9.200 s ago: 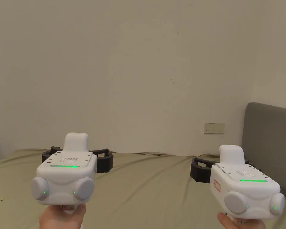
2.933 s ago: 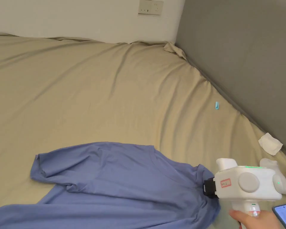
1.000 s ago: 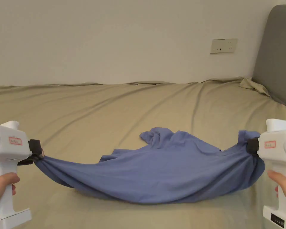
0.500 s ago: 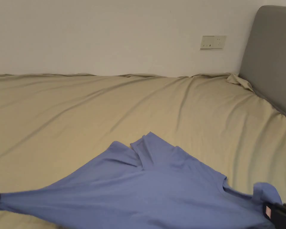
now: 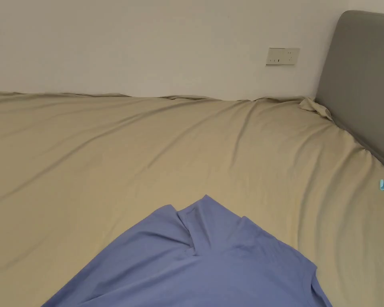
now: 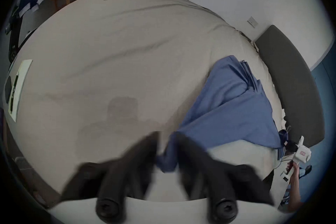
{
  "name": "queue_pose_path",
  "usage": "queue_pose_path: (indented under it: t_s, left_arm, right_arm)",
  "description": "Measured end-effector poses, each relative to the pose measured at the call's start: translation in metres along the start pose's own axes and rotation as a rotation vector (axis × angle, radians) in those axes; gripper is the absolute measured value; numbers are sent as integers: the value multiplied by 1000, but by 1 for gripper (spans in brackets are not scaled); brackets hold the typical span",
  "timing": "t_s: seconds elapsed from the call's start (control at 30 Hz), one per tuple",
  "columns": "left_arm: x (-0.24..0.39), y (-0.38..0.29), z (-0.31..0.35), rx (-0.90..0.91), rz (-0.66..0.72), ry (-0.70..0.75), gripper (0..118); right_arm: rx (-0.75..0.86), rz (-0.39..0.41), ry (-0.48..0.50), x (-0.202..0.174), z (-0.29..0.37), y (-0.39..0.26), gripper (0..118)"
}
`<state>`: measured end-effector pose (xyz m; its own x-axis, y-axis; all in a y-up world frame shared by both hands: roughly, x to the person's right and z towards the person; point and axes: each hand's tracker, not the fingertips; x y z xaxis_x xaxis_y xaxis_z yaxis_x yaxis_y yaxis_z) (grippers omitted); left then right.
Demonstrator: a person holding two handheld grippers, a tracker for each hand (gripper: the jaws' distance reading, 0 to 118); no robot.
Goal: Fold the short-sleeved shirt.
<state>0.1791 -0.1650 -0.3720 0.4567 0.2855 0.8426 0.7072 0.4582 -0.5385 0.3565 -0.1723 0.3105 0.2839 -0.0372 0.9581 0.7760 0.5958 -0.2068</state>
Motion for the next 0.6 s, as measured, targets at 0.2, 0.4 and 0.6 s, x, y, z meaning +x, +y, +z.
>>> queue_pose_path:
  t_s: [0.2,0.4,0.6]
  left_arm:
    - [51,-48,122,207,-152,59,96]
    - [83,-82,148,293,-153,50,0]
    - [100,-76,116,192,-208,104,0]
  right_arm:
    - [189,202,-92,-45,98,3,115]
    - [287,201,68,-92,110,4,3]
    - [323,229,108,-114,90,7,2]
